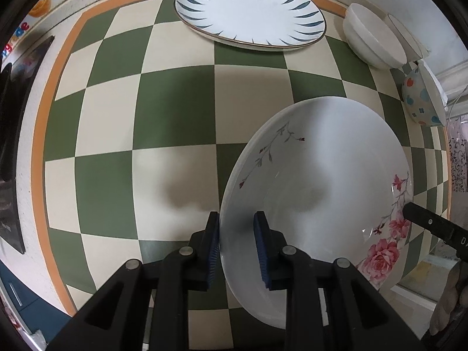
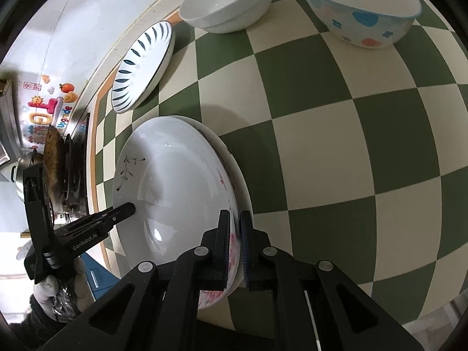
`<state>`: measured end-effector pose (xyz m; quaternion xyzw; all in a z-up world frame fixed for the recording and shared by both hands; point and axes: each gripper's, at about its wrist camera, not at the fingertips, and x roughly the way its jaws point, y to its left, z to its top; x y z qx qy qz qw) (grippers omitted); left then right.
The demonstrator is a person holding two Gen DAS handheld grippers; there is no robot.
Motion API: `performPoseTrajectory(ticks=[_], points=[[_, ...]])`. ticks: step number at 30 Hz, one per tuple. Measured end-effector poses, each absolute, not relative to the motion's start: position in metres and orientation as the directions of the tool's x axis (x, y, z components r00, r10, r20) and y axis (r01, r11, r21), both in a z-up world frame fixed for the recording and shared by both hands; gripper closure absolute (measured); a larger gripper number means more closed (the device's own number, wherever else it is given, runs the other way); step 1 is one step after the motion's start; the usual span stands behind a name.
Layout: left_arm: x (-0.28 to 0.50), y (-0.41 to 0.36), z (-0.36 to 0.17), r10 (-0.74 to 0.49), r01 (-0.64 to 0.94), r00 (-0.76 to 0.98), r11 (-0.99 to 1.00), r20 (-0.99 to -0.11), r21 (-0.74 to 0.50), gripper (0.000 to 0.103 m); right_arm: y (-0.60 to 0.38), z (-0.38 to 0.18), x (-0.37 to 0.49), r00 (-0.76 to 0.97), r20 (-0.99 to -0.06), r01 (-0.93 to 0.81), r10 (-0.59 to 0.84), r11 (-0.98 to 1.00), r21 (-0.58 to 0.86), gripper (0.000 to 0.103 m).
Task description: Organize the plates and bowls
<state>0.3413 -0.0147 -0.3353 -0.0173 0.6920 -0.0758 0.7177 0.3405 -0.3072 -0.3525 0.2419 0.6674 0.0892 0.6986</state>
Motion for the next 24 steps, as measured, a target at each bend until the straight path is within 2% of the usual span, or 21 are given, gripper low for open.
performPoseTrajectory(ticks=[7,13,15,17,19,24], points=[[0.338,-0.008,-0.335,-0.136,0.080,0.022,0.988,-0.990,-0.134,0.082,-0.313,-0.349,0.342,0.058,-0.884,0.210,0.464,0.860,0.465,0.093],[0.349,0.019,-0.306,-0.152,0.030,0.057,0.988,-0.987,-0.151,0.081,-0.325,-0.323,0.350,0.110,-0.866,0.235,0.487,0.834,0.499,0.092],[0.365,0.032,-0.290,-0.155,-0.001,0.093,0.988,-0.984,-0.155,0.081,-0.326,-0.313,0.363,0.140,-0.850,0.250,0.509,0.812,0.527,0.089],[0.386,0.043,-0.279,-0.157,-0.027,0.124,0.987,-0.980,-0.161,0.079,-0.318,-0.303,0.387,0.163,-0.829,0.232,0.535,0.796,0.559,0.076],[0.414,0.054,-0.270,-0.156,-0.061,0.153,0.984,-0.976,-0.167,0.078,-0.303,-0.295,0.418,0.177,-0.821,0.210,0.543,0.794,0.571,0.068],[0.486,0.071,-0.281,-0.176,-0.122,0.149,0.973,-0.973,-0.195,0.077,-0.262,-0.291,0.501,0.184,-0.836,0.135,0.517,0.829,0.542,0.065]])
